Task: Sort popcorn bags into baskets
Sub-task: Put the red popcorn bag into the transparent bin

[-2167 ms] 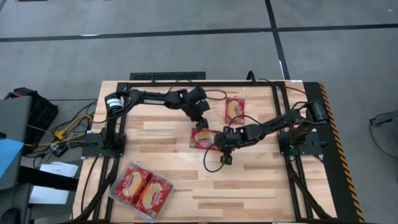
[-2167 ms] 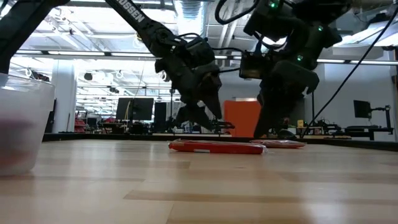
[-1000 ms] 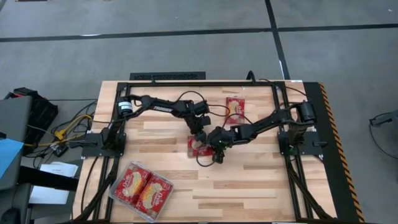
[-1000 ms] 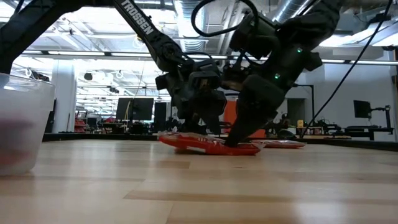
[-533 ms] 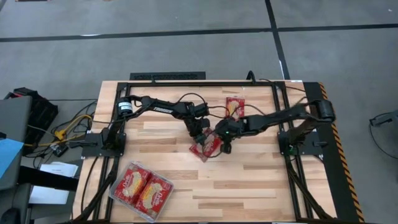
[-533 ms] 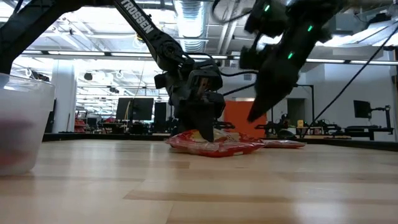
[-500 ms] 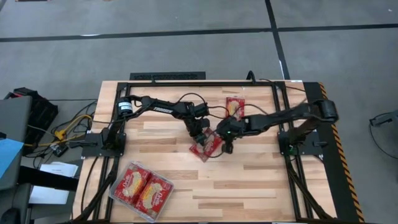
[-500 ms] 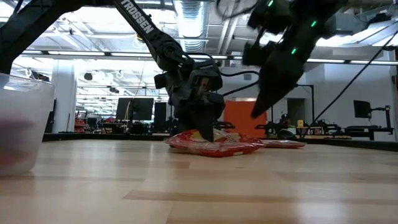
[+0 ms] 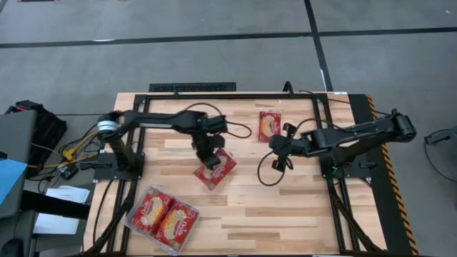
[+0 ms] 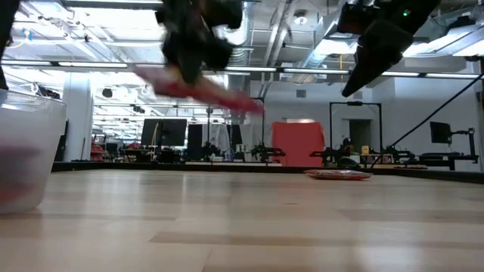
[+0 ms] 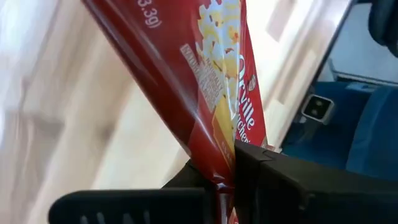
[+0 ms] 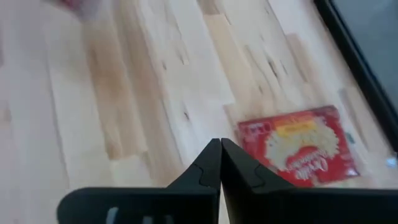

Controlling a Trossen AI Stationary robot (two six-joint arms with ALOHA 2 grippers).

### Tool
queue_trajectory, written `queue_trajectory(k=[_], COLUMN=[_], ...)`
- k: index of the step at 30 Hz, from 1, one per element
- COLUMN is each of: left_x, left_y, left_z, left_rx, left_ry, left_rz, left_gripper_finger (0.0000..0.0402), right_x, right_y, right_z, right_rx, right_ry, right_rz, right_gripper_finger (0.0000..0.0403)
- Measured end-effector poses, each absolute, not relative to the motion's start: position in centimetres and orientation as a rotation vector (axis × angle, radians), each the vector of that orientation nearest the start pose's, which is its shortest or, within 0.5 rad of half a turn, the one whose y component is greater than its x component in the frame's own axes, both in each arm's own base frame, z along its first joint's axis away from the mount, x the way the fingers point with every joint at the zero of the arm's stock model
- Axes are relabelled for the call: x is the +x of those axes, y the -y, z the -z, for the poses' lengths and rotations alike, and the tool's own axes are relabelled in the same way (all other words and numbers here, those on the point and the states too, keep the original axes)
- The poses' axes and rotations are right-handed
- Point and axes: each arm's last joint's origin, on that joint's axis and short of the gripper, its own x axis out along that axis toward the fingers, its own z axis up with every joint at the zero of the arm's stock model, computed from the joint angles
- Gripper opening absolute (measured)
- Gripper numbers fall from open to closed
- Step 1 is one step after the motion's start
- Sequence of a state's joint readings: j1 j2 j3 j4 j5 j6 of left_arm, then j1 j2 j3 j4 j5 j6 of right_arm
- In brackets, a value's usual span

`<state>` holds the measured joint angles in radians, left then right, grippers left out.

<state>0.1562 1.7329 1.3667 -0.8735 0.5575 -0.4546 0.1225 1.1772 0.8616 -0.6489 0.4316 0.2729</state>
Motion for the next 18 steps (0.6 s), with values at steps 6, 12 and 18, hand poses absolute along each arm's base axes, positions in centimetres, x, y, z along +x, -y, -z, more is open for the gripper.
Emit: queue_trajectory(k=[6,12,18], left_x=[29.4,24.4,20.6], left_y=[2.6,9.4,15.0], left_z=[-30.9,-33.7,-33.5], left_rx=[-0.825,-0.946,-1.033], left_ry=[-1.186,-1.118,-1.114], left_rz=[-0.107,-0.322,-0.463], left_gripper_finger=[0.0005,0.0005,0.0007], right_x=[22.2,22.4,22.4], right_y=[-1.5,-1.6,-1.6], right_z=[-25.1,-24.9,-24.9], right_rx=[-0.030,-0.044,-0.046], right_ry=[-0.889,-0.900,-0.903], right_rz=[0.409,0.398,0.395], right_gripper_finger=[0.0015,0.0021,0.0033])
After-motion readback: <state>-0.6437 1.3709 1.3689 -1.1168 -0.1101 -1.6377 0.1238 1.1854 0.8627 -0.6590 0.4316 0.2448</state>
